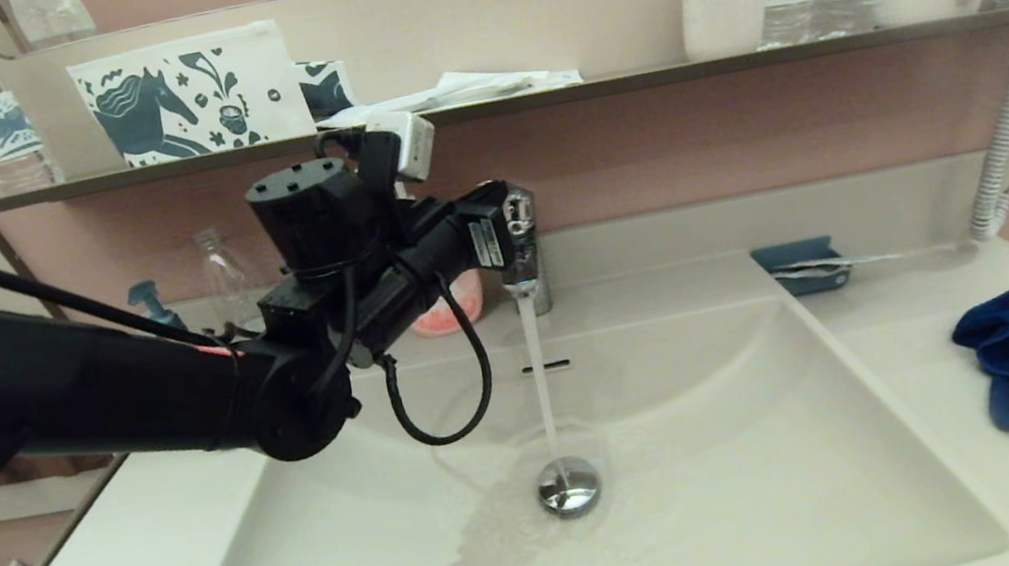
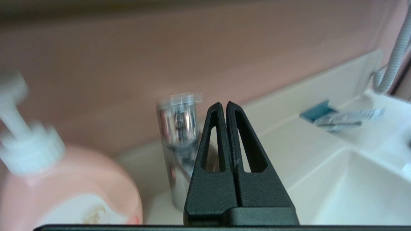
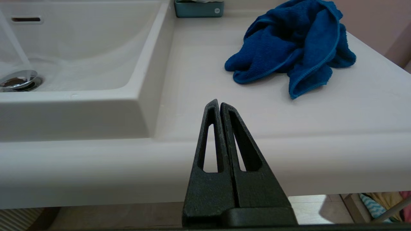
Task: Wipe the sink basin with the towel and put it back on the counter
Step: Turn off the faucet
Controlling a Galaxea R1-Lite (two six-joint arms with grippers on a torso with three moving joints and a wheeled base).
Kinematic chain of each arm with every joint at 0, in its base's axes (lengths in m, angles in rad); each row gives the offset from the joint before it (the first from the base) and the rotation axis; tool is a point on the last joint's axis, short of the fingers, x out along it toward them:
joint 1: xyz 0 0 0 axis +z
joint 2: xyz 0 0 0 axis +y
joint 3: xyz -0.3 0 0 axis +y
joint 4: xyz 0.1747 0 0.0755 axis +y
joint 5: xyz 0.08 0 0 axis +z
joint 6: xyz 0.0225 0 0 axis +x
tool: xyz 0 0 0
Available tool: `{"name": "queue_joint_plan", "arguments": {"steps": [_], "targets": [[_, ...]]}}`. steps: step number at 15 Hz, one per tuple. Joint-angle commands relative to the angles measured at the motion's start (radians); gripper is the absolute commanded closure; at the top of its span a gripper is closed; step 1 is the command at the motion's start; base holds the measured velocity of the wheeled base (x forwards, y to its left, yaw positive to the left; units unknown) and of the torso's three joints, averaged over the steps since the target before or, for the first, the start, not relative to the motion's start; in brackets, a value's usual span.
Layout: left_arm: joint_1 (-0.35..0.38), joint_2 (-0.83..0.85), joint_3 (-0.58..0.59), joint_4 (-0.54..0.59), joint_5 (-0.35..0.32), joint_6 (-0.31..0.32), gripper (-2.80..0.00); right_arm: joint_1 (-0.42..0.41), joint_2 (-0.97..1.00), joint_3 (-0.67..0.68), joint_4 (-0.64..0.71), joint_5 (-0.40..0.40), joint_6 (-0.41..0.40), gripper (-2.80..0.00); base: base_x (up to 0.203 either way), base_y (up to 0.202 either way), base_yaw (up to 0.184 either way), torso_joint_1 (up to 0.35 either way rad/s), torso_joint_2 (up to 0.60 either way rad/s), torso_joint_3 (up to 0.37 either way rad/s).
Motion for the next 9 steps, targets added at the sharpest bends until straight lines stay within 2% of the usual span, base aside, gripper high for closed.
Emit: {"name": "queue_joint_plan", "arguments": {"steps": [1,9], "targets": [[0.006,-0.009,-0.045,0.047,-0.002,0.001,0.00,0.000,0.000,0.000,0.000,0.000,0.001,0.00,0.000,0.000,0.000,0.000,0.00,0.000],[0.031,0.097,-0.231,0.169,-0.035,0.003,0.00,0.000,0.000,0.000,0.000,0.000,0.000,0.00,0.000,0.000,0.000,0.000,0.00,0.000]]}}
